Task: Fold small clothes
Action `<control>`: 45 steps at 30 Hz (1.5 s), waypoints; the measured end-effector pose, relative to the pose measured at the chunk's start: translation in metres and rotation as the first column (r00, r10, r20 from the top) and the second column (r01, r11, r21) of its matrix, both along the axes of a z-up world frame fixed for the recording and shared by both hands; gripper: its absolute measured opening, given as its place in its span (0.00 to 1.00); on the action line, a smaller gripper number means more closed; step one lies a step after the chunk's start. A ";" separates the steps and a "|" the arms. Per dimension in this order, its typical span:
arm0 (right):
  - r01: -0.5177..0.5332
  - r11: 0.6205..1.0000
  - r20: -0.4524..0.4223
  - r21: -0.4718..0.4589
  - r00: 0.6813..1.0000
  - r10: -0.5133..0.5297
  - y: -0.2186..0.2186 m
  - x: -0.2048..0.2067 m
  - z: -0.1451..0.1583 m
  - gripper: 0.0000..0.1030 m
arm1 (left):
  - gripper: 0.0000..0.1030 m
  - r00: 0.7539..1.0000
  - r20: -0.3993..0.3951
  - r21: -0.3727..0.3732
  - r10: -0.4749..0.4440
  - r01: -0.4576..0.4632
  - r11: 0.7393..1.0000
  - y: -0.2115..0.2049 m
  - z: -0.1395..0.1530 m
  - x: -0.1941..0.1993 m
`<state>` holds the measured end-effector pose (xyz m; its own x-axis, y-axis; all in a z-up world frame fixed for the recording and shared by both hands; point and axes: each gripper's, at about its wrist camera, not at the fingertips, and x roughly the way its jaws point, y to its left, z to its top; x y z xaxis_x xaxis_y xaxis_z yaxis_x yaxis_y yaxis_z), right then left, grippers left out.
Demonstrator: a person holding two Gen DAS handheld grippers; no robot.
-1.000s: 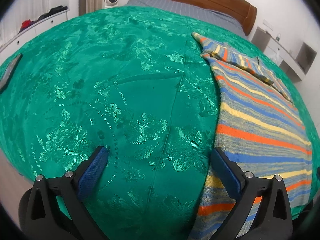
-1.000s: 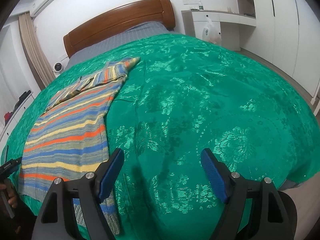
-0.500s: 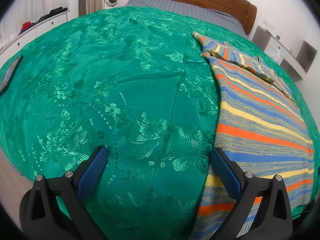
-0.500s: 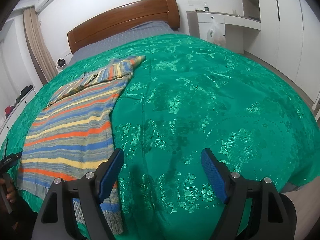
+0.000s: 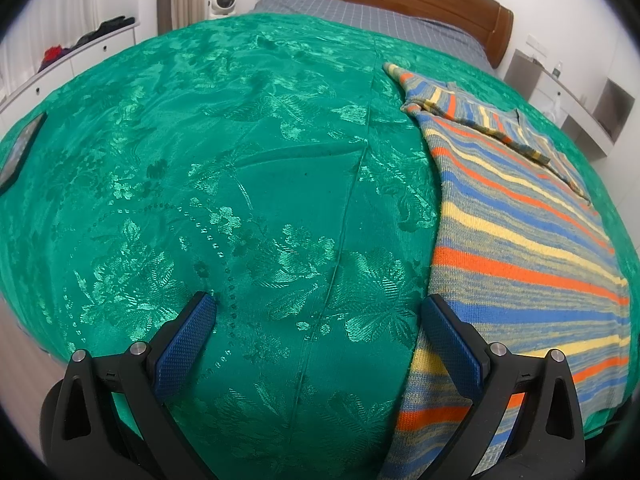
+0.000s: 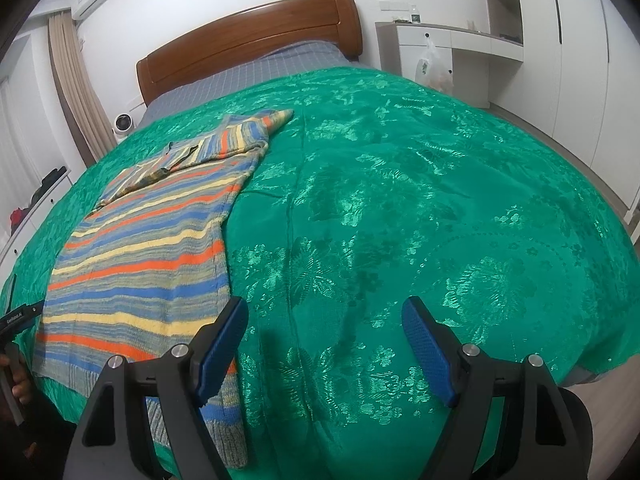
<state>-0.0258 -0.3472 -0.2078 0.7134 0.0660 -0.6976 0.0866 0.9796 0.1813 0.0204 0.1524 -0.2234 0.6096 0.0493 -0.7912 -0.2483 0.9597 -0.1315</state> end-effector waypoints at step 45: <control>0.008 1.000 -0.005 0.012 1.000 -0.008 -0.003 0.002 -0.003 0.76 | 1.00 1.000 0.000 0.009 -0.002 0.002 1.000 0.000 -0.001 0.000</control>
